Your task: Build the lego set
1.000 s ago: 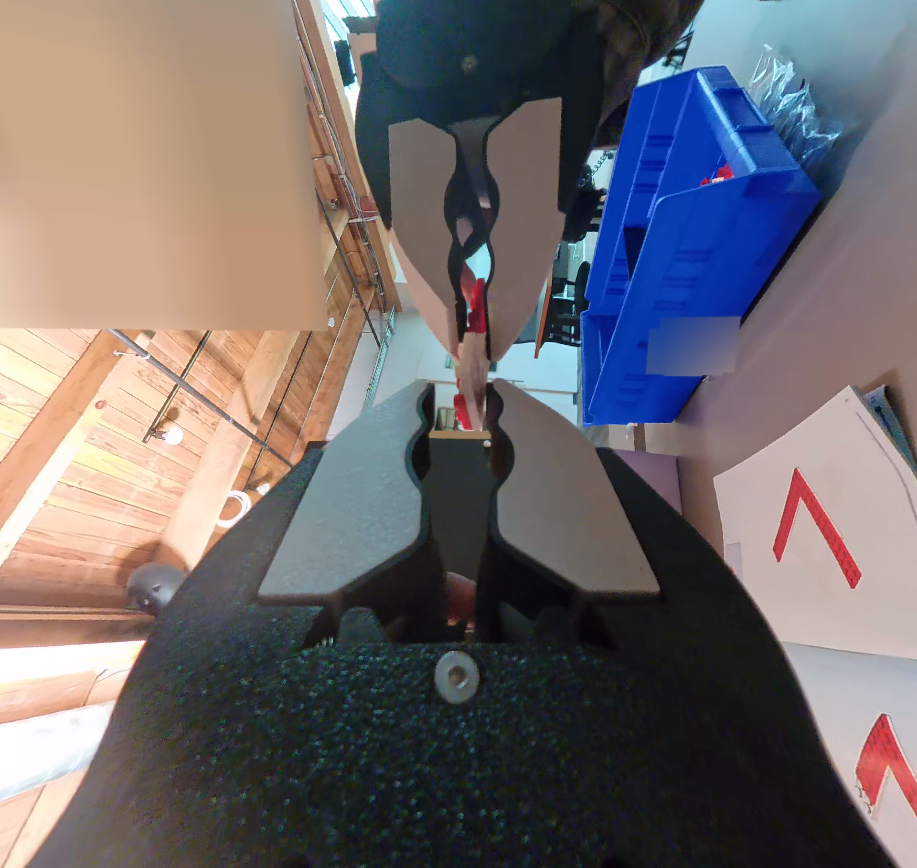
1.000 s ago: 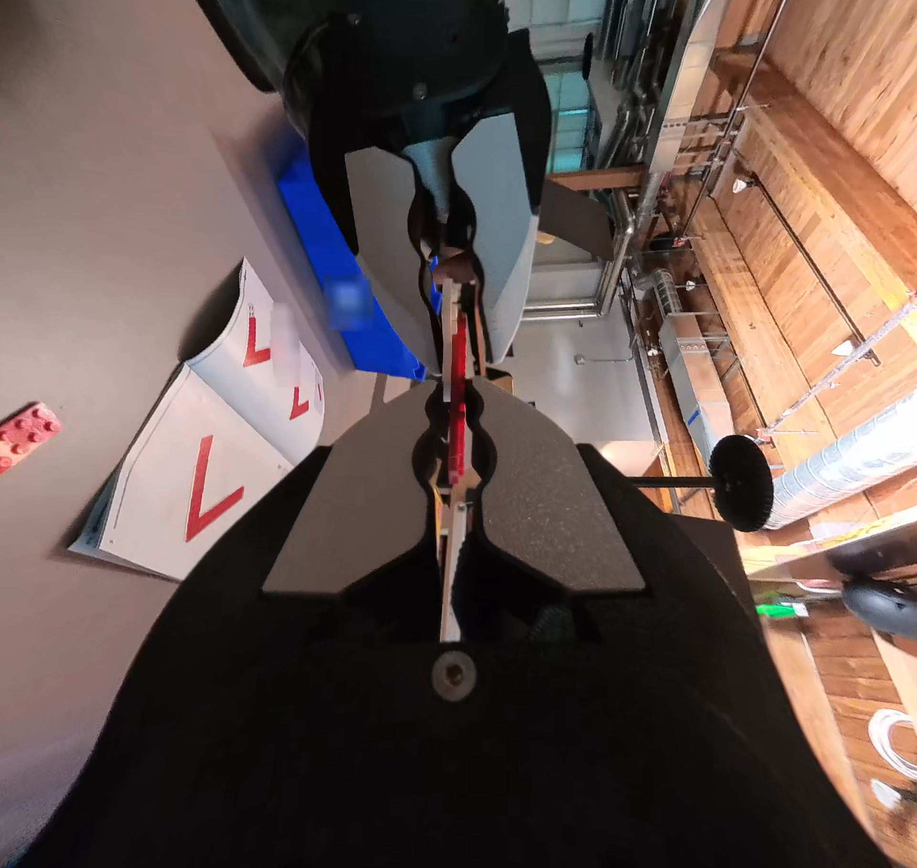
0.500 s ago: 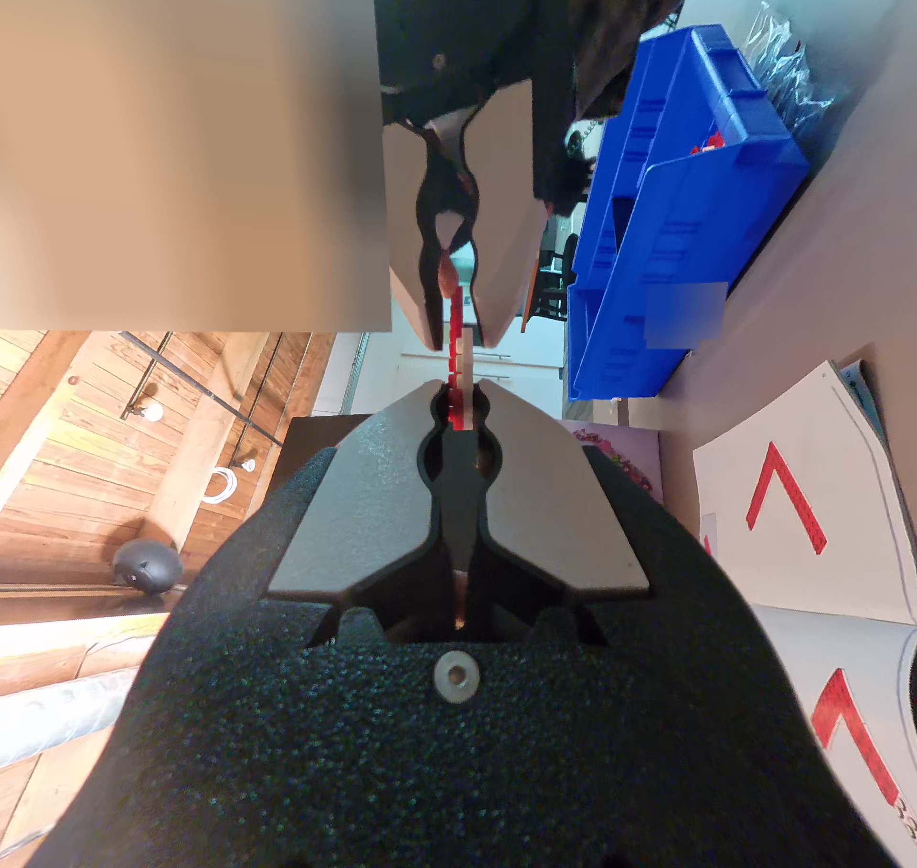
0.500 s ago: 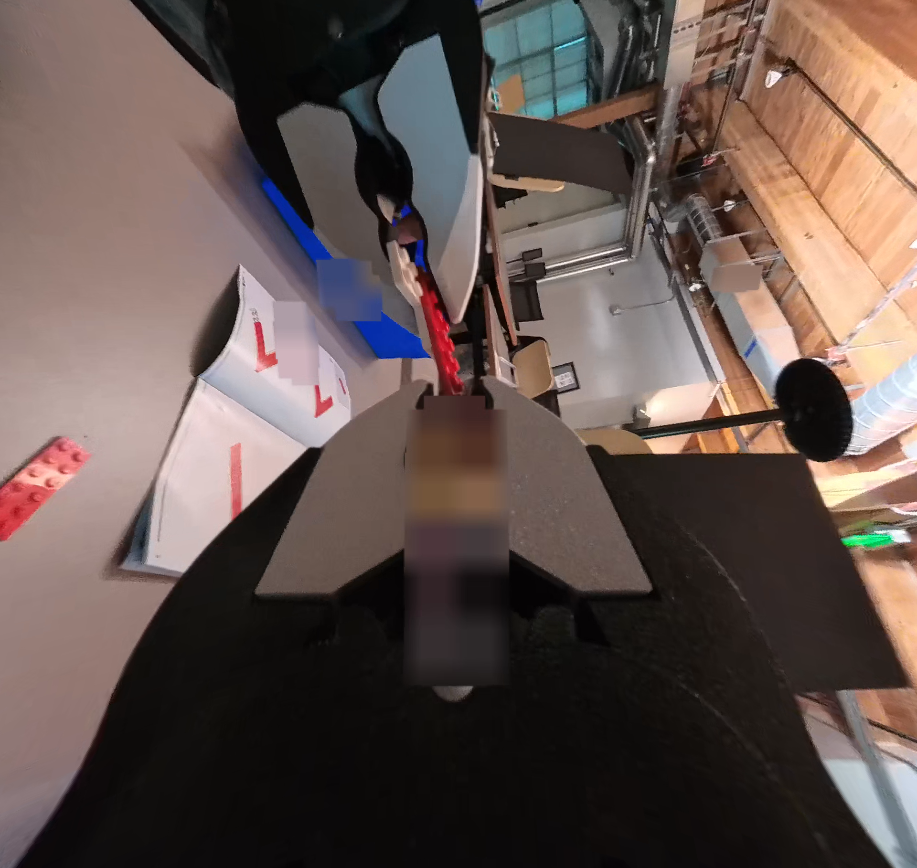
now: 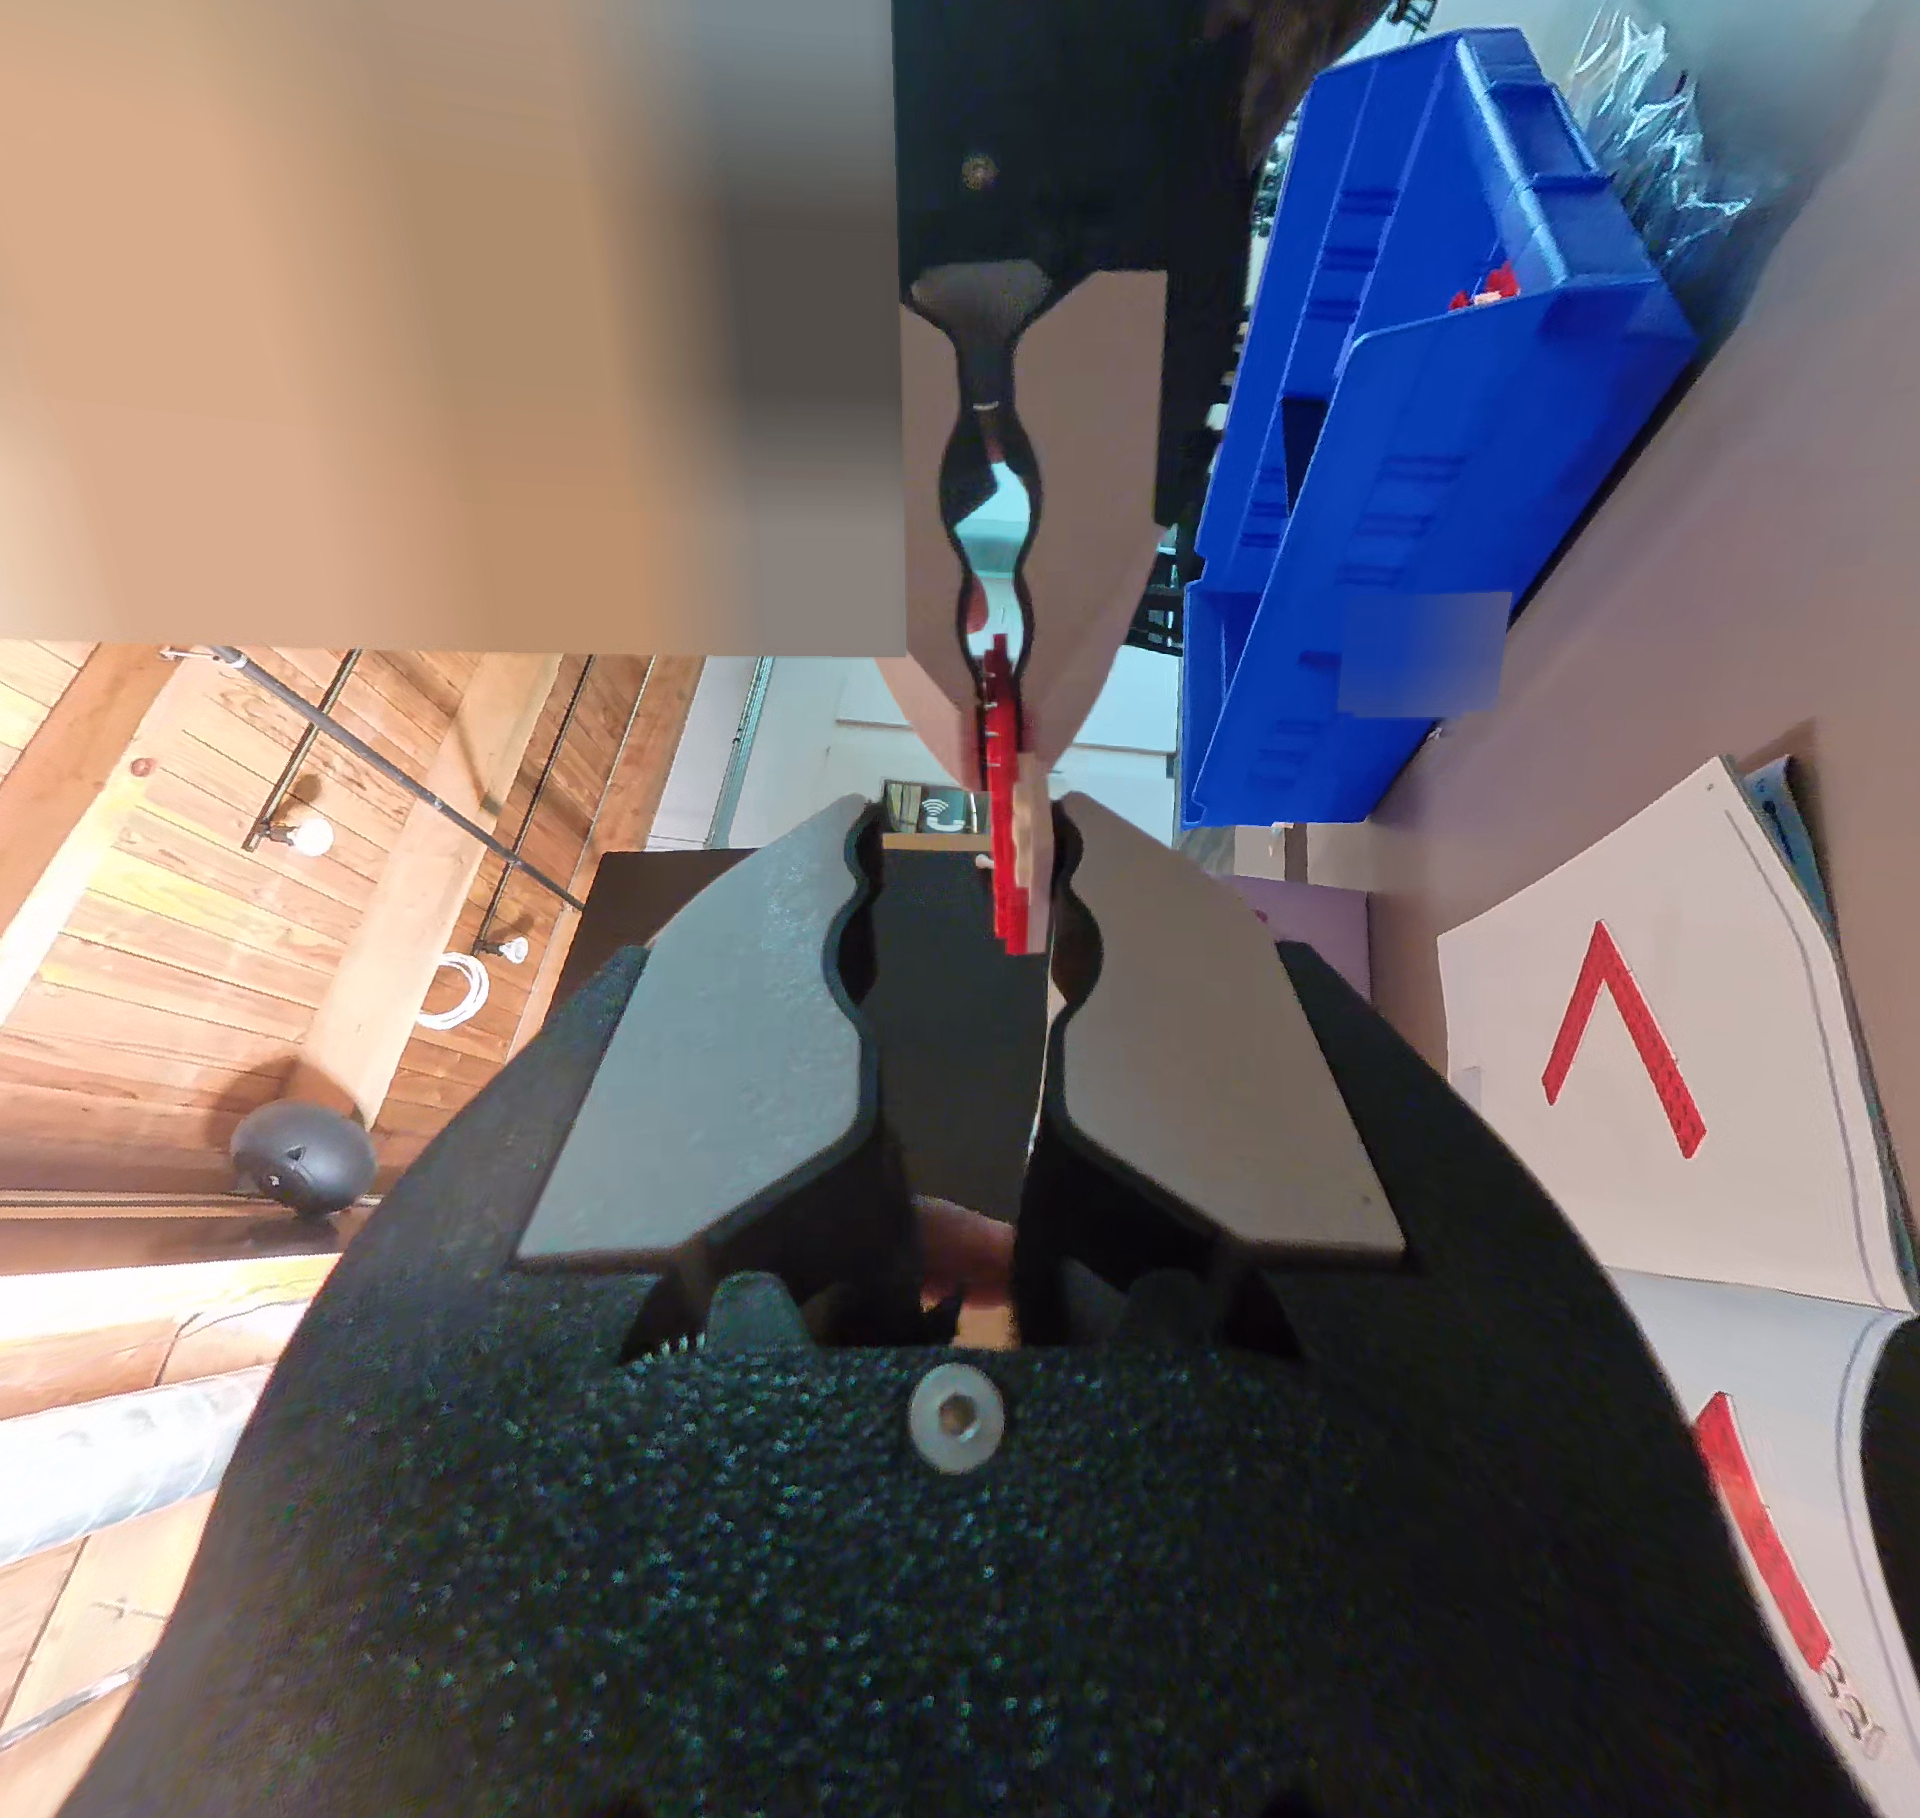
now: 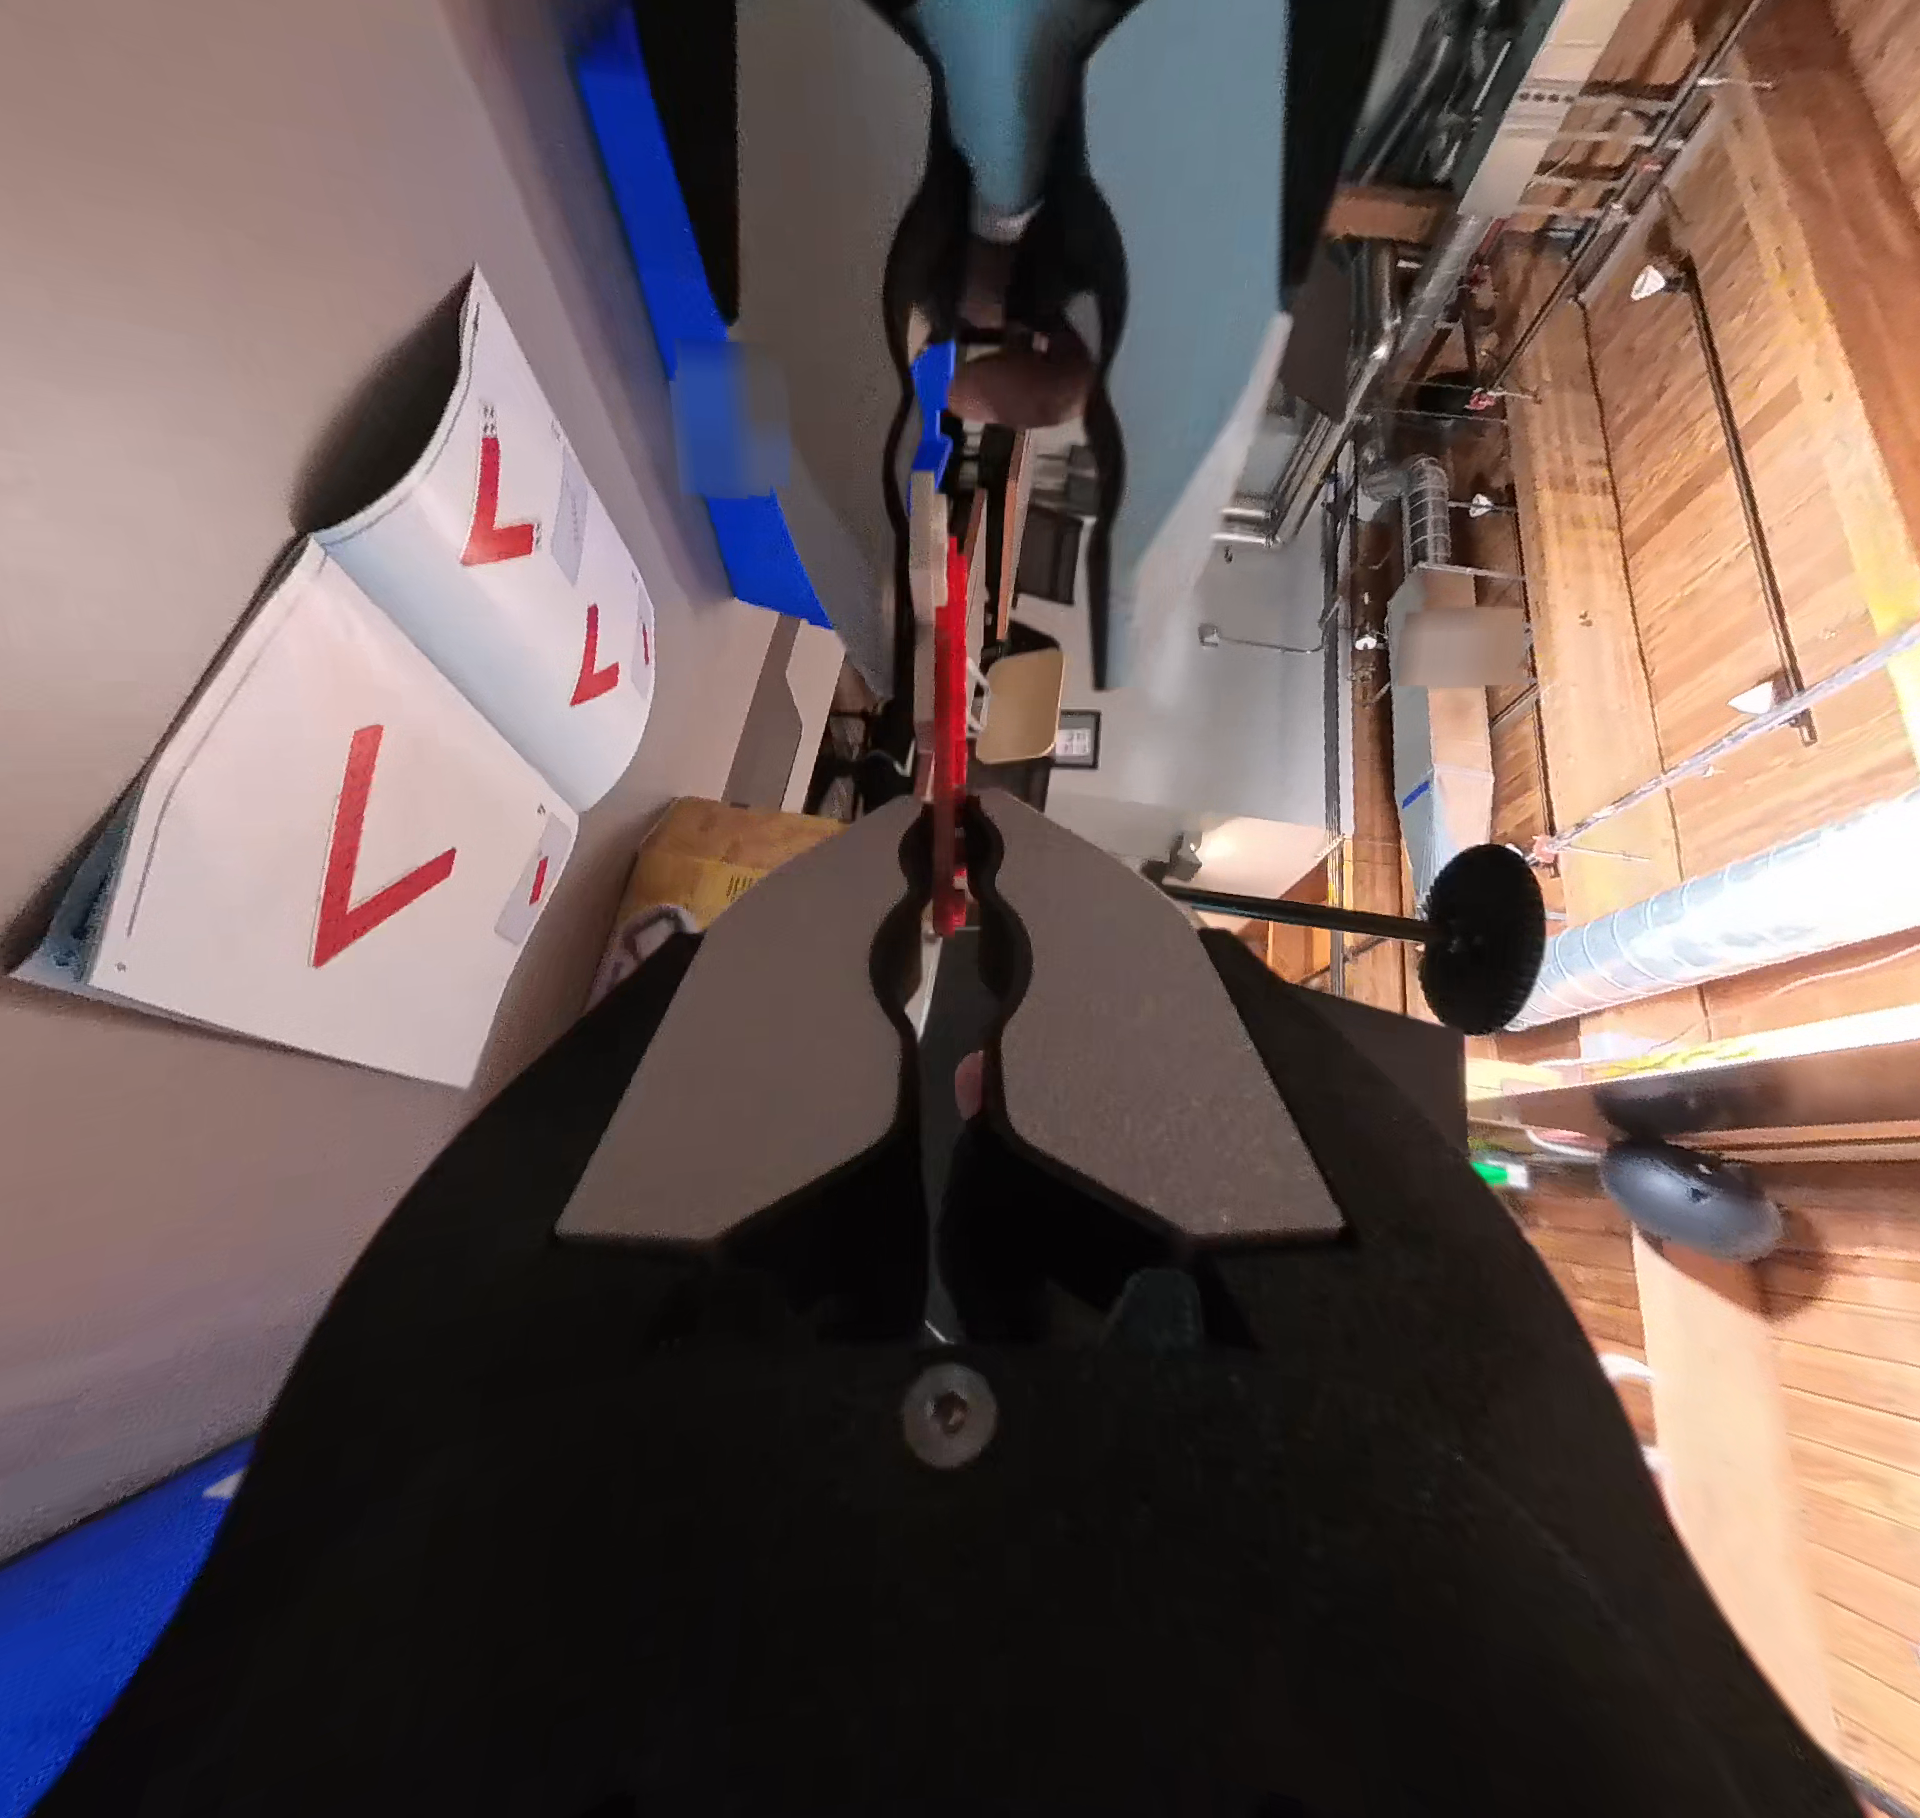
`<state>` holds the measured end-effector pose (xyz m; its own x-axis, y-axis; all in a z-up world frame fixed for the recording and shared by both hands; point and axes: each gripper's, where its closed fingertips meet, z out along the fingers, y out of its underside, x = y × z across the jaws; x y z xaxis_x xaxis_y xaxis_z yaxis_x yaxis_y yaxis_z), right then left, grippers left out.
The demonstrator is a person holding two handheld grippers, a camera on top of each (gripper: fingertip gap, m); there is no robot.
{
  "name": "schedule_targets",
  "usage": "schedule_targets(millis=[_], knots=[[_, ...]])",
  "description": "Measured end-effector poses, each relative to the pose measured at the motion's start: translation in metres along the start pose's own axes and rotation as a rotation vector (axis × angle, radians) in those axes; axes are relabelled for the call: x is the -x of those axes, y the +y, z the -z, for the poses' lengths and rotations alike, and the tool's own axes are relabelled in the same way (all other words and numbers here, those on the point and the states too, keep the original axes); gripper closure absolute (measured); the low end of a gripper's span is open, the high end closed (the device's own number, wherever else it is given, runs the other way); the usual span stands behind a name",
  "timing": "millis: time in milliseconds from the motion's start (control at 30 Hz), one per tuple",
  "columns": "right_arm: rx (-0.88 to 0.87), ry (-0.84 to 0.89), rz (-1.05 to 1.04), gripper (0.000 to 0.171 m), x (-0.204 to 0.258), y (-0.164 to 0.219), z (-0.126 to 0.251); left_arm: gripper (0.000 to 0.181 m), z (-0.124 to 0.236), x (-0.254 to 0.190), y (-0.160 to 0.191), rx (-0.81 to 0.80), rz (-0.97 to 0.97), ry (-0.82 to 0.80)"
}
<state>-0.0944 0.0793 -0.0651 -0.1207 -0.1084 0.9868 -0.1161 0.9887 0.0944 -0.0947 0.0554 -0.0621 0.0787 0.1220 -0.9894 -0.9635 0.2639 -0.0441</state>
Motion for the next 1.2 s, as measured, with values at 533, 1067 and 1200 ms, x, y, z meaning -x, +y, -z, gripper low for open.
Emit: schedule_targets(millis=[533,1067,1200], knots=[[0.071,0.001,0.020,0.159,0.001,0.000,-0.008,0.150,-0.005,-0.001,0.008,0.056,-0.012,-0.013],[0.029,-0.054,-0.111,0.126,-0.001,0.000,-0.003,0.152,-0.006,0.001,0.010,0.062,-0.012,-0.033],[-0.006,-0.044,-0.343,0.112,-0.008,0.004,0.011,0.152,-0.005,0.001,0.013,0.073,-0.012,-0.032]])
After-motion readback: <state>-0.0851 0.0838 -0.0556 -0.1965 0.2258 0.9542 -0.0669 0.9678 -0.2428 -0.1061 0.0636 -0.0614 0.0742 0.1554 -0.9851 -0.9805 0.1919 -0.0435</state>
